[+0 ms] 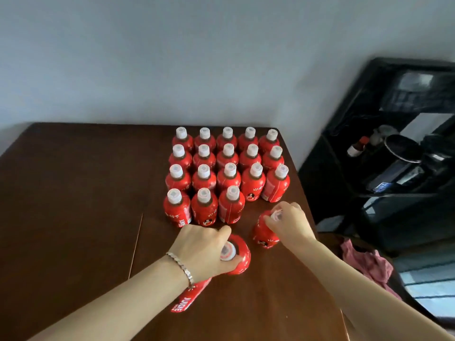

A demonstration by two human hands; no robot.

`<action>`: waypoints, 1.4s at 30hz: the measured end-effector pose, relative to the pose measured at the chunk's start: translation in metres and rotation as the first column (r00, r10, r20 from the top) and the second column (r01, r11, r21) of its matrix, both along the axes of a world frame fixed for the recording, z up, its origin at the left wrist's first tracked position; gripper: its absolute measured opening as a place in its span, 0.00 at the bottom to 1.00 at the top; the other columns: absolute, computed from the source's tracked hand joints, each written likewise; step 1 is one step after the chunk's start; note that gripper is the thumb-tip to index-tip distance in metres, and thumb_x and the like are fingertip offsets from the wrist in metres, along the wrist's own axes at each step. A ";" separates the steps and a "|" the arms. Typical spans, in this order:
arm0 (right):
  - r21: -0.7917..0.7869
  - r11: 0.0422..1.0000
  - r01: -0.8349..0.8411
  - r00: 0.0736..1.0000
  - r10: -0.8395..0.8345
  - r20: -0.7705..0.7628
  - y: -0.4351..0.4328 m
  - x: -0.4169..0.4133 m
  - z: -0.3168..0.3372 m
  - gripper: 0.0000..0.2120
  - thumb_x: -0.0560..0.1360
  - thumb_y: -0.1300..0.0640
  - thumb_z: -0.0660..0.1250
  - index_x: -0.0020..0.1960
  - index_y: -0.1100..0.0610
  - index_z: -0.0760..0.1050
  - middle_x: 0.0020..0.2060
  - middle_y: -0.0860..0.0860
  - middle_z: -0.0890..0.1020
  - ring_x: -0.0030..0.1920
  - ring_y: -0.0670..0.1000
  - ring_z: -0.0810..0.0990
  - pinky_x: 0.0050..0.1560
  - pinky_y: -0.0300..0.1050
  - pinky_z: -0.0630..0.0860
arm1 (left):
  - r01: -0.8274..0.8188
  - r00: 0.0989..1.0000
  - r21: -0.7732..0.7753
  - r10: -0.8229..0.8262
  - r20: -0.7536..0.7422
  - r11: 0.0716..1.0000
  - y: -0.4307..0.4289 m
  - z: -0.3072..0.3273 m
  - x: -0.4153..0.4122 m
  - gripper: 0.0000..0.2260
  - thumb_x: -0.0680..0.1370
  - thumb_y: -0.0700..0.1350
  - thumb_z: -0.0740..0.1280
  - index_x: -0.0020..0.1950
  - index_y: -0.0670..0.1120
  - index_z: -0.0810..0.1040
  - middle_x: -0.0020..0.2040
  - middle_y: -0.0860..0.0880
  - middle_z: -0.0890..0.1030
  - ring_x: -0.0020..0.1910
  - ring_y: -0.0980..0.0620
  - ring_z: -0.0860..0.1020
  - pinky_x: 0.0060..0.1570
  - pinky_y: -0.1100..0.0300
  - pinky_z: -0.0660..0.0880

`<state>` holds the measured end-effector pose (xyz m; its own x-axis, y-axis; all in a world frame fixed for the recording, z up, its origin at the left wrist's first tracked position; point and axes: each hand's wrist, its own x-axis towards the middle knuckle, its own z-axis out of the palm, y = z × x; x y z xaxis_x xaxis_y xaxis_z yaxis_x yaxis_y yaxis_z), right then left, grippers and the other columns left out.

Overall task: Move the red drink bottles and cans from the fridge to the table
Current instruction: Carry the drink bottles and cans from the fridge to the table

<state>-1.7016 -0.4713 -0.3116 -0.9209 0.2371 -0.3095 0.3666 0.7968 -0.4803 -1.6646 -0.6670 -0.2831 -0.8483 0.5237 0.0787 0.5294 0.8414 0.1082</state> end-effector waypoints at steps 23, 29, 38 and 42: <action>0.047 0.752 -0.657 0.740 0.656 -0.152 0.000 -0.006 -0.052 0.39 0.61 0.48 0.74 0.70 0.50 0.66 0.64 0.43 0.72 0.65 0.48 0.72 0.58 0.39 0.69 | -0.014 0.992 0.091 0.003 0.126 0.996 0.041 -0.040 -0.066 0.17 0.64 0.62 0.58 0.32 0.50 0.77 0.20 0.54 0.74 0.17 0.56 0.73 0.24 0.68 0.53; -0.111 0.953 -0.281 0.947 0.257 -0.195 0.016 0.008 -0.061 0.36 0.58 0.48 0.77 0.65 0.46 0.69 0.56 0.39 0.75 0.55 0.43 0.76 0.51 0.34 0.70 | 0.013 0.988 0.082 -0.025 0.151 0.997 0.044 -0.037 -0.067 0.22 0.61 0.69 0.61 0.34 0.50 0.75 0.23 0.55 0.74 0.17 0.56 0.70 0.25 0.69 0.42; -0.293 0.901 0.320 0.902 -0.384 -0.197 0.042 -0.031 -0.075 0.35 0.62 0.58 0.79 0.64 0.57 0.66 0.60 0.55 0.74 0.60 0.56 0.74 0.53 0.45 0.69 | -0.177 0.949 -0.021 0.176 0.263 0.984 0.026 -0.035 -0.052 0.15 0.77 0.60 0.59 0.52 0.49 0.71 0.49 0.52 0.70 0.41 0.54 0.70 0.38 0.64 0.65; -0.425 0.844 0.327 0.908 -0.405 -0.106 0.031 -0.052 -0.080 0.40 0.66 0.65 0.74 0.73 0.57 0.59 0.69 0.57 0.67 0.68 0.56 0.68 0.63 0.48 0.68 | -0.202 0.936 -0.063 0.212 0.281 0.977 0.015 -0.033 -0.048 0.15 0.77 0.60 0.60 0.53 0.49 0.71 0.50 0.52 0.71 0.47 0.53 0.75 0.39 0.64 0.66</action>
<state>-1.7534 -0.4398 -0.3918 -0.8396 0.4648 -0.2811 0.4678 0.3555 -0.8092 -1.7130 -0.6523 -0.3165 -0.9225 0.3324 -0.1962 0.2944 0.9346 0.1995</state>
